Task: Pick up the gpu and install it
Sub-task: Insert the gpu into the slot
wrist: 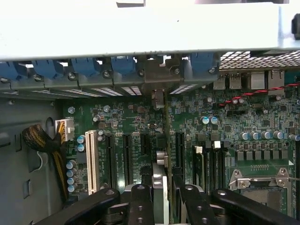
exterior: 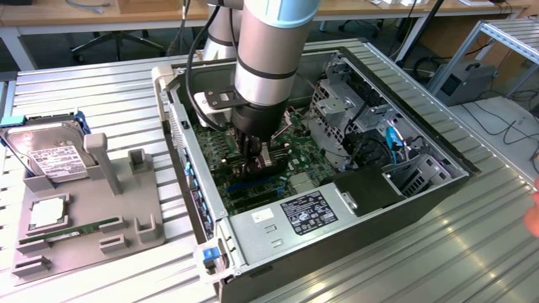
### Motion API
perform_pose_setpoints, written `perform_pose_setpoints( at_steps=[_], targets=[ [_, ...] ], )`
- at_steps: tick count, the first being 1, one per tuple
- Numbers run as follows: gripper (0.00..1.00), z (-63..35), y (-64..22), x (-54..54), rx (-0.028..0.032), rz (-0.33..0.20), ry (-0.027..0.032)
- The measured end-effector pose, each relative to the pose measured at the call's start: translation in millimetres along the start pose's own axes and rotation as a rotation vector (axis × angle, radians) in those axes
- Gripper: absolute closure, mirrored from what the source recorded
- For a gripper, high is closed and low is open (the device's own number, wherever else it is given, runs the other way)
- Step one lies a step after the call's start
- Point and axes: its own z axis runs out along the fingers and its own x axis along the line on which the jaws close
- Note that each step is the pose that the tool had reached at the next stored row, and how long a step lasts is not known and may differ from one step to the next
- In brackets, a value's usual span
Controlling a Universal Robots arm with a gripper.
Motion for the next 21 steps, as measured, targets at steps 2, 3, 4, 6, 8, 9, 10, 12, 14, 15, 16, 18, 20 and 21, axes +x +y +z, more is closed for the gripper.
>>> perform_pose_setpoints(
  at_steps=[2, 3, 4, 6, 8, 9, 10, 12, 14, 15, 16, 18, 20, 21],
  targets=[
    [0.73, 0.2, 0.0, 0.0, 0.0001, 0.000, -0.0004],
    [0.73, 0.3, -0.1, 0.0, 0.0002, 0.000, -0.0004],
    [0.73, 0.1, -0.1, -0.1, 0.0003, 0.000, -0.0006],
    [0.73, -1.0, 0.0, -0.1, 0.0005, 0.000, -0.0009],
    [0.73, -2.2, 0.0, 0.0, 0.0003, 0.000, -0.0006],
    [0.73, -2.2, 0.0, 0.0, 0.0002, 0.000, -0.0006],
    [0.73, -2.2, 0.0, 0.0, 0.0002, 0.000, -0.0005],
    [0.73, -2.3, 0.0, 0.0, 0.0002, 0.000, -0.0005],
    [0.73, -2.3, 0.0, 0.0, 0.0001, -0.001, -0.0003],
    [0.73, -2.3, 0.1, 0.0, 0.0001, -0.001, -0.0003],
    [0.73, -2.2, 0.0, 0.0, 0.0001, -0.002, -0.0003],
    [0.73, -2.1, 0.0, -0.1, 0.0002, -0.005, -0.0003],
    [0.73, -2.1, 0.0, -0.1, 0.0003, -0.010, -0.0002],
    [0.73, -2.1, 0.0, -0.1, 0.0003, -0.012, -0.0001]
  ],
)
